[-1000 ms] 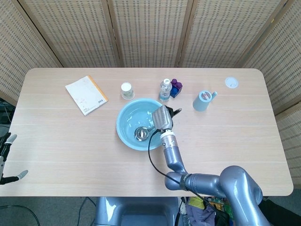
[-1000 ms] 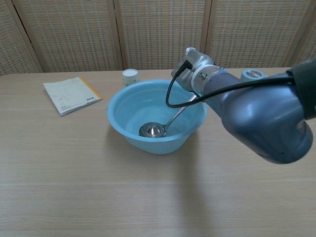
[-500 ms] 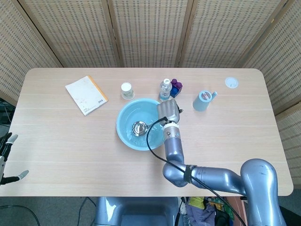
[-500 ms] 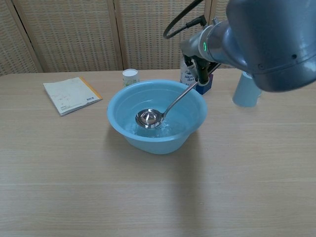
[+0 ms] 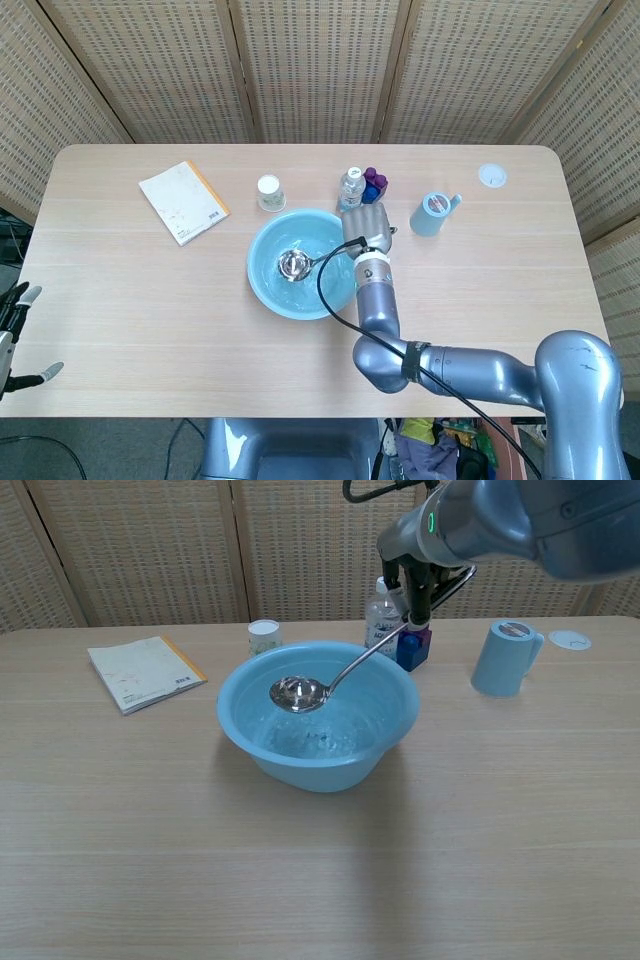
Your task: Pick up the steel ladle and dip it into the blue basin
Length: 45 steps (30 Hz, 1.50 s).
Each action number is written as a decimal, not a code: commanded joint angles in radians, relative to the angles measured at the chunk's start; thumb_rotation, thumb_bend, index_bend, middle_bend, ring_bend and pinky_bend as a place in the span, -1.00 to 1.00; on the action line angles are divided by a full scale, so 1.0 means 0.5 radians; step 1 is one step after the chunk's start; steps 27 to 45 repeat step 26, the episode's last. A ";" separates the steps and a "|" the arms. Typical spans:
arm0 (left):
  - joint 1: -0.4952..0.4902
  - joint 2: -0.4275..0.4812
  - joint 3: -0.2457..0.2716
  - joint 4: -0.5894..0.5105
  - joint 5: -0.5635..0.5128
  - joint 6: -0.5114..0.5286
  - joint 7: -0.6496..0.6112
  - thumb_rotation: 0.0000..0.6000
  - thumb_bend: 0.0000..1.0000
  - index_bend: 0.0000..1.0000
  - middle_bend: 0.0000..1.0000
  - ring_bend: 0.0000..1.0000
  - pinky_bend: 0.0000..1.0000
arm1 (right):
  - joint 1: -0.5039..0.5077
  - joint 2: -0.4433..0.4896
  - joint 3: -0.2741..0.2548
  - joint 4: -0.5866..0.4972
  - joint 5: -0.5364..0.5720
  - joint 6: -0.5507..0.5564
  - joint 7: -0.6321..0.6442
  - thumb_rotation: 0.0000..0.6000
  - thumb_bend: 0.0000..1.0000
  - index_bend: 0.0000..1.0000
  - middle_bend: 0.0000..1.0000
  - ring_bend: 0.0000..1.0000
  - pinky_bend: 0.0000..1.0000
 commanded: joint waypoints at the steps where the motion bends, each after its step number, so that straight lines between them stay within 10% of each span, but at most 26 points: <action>1: -0.002 -0.001 0.000 0.001 -0.002 -0.003 0.004 1.00 -1.00 -1.00 -1.00 -1.00 -1.00 | 0.019 0.031 0.002 -0.021 0.025 0.014 0.011 1.00 0.78 0.65 0.99 0.88 1.00; 45: -0.035 -0.033 0.005 -0.002 -0.043 -0.070 0.078 1.00 -1.00 -1.00 -1.00 -1.00 -1.00 | 0.191 0.339 0.104 -0.226 0.388 0.190 -0.057 1.00 0.78 0.65 0.99 0.88 1.00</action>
